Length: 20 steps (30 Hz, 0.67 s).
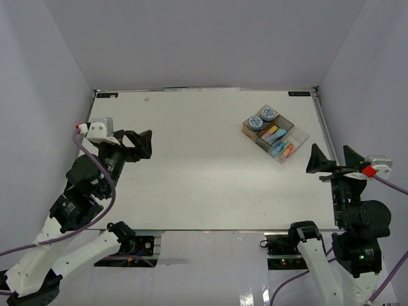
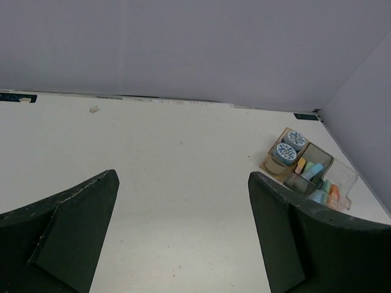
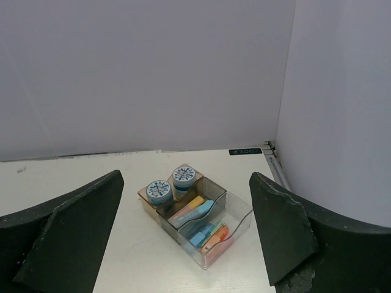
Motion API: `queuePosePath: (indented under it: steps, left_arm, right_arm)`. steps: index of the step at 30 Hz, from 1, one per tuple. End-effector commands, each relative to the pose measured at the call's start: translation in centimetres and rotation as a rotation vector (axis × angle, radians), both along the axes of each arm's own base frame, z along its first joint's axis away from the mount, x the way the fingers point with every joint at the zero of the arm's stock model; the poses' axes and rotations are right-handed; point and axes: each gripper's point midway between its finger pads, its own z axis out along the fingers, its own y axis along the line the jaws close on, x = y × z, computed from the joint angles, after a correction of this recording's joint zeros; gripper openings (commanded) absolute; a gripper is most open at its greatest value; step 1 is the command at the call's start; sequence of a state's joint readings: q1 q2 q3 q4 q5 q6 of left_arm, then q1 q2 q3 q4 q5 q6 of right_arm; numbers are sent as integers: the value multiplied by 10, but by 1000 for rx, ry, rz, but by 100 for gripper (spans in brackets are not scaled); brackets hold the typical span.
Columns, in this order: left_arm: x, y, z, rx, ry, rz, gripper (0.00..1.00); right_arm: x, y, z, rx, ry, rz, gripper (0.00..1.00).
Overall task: Sort the stationery into containers
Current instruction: Reset both arms
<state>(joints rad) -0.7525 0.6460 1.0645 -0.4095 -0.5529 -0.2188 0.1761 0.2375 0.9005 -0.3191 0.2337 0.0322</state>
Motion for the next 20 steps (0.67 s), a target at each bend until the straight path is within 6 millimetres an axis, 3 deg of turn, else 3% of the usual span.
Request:
queuePosePath:
  steps: [1,5,13,20]
  left_arm:
    - [-7,5,-25,56,72,-8,98]
    - [-14,9,-31,51,68,-23,98]
    - [-8,1,-49,78,96,-30,98]
    - [-3,-3,-59,83,118,-27,98]
  right_arm:
    - [-2,5,-10,-30,-10,28,90]
    - [-5,7,-15,-28,-21,43,90]
    - [-1,6,-36,-55,9,35,90]
    - [3,8,-38,-68,8,38,90]
